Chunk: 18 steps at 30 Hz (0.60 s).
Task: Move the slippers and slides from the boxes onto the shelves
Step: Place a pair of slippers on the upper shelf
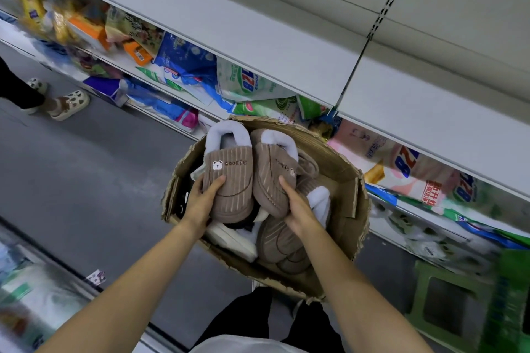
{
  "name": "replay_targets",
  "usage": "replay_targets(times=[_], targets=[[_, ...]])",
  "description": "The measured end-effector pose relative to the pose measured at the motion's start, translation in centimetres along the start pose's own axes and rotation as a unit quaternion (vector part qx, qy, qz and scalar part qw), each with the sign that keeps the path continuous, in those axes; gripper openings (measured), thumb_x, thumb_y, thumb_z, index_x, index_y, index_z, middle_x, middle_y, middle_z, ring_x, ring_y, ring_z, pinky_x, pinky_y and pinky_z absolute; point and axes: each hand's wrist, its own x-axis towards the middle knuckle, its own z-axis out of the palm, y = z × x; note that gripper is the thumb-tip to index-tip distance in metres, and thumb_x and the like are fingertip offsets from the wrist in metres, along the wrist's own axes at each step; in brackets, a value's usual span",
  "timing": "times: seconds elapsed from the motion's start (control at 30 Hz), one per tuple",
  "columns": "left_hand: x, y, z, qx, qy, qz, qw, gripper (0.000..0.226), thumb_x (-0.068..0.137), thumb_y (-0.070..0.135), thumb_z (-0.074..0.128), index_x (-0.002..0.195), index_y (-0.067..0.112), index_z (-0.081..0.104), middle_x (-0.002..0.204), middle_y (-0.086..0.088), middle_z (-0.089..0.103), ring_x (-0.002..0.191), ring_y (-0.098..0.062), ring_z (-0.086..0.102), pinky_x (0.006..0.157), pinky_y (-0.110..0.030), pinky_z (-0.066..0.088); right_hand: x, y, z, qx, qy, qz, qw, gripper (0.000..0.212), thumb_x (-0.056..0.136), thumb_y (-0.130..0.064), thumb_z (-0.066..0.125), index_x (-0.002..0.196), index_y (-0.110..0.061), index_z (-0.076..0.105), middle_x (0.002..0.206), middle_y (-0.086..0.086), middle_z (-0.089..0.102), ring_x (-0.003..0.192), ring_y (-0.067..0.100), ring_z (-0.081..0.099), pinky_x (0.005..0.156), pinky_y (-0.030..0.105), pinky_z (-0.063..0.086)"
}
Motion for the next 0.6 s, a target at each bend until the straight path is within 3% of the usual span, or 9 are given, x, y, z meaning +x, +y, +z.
replay_targets(times=[0.17,0.27,0.4,0.47,0.53,0.6], targets=[[-0.6,0.4,0.8,0.014,0.014,0.071,0.997,0.064,0.089,0.031,0.073,0.147,0.029,0.045,0.119,0.013,0.062,0.112,-0.011,0.061,0.100,-0.036,0.050,-1.4,-2.4,0.0,-0.058,0.066,-0.092,0.992,0.053,0.083,-0.026,0.079,0.131,-0.023,0.057,0.122,0.001,0.070,0.110,0.020,0.067,0.090,0.036,0.057],[-0.9,0.7,1.0,0.034,0.026,0.106,0.993,0.068,0.089,0.028,0.074,0.149,0.028,0.043,0.127,0.007,0.060,0.115,-0.012,0.060,0.101,-0.035,0.049,-2.8,-3.8,-0.7,-0.111,0.070,-0.139,0.981,0.056,0.081,-0.015,0.080,0.130,-0.024,0.054,0.119,0.000,0.068,0.106,0.016,0.067,0.084,0.032,0.058],[-2.7,1.7,2.0,0.034,0.020,0.132,0.990,0.062,0.092,0.023,0.071,0.148,0.027,0.044,0.125,0.005,0.058,0.107,-0.008,0.059,0.094,-0.031,0.050,-4.8,-4.7,-1.6,-0.258,0.076,-0.209,0.940,0.041,0.085,0.000,0.073,0.121,-0.015,0.061,0.113,0.008,0.066,0.097,0.019,0.068,0.077,0.026,0.058],[-3.7,2.2,2.8,0.049,0.012,0.152,0.987,0.059,0.093,0.019,0.070,0.146,0.026,0.046,0.123,0.004,0.057,0.108,-0.013,0.057,0.090,-0.030,0.048,-5.8,-5.4,-1.8,-0.257,0.083,-0.229,0.935,0.038,0.088,0.013,0.061,0.120,-0.007,0.060,0.105,0.016,0.065,0.081,0.019,0.070,0.068,0.024,0.058],[-4.2,2.2,3.2,0.066,0.009,0.171,0.983,0.056,0.092,0.017,0.070,0.144,0.023,0.049,0.126,-0.001,0.060,0.113,-0.018,0.059,0.088,-0.030,0.051,-6.8,-6.1,-1.5,-0.281,0.086,-0.226,0.929,0.043,0.091,0.007,0.062,0.130,-0.008,0.054,0.111,0.016,0.061,0.083,0.017,0.067,0.069,0.023,0.055],[-4.6,1.5,3.4,0.093,0.011,0.172,0.981,0.055,0.093,0.016,0.069,0.144,0.020,0.049,0.131,-0.006,0.060,0.116,-0.022,0.059,0.090,-0.032,0.051,-7.4,-5.9,-1.1,-0.357,0.071,-0.191,0.912,0.052,0.093,-0.014,0.068,0.141,-0.019,0.048,0.124,0.009,0.054,0.105,0.019,0.060,0.080,0.024,0.052]])
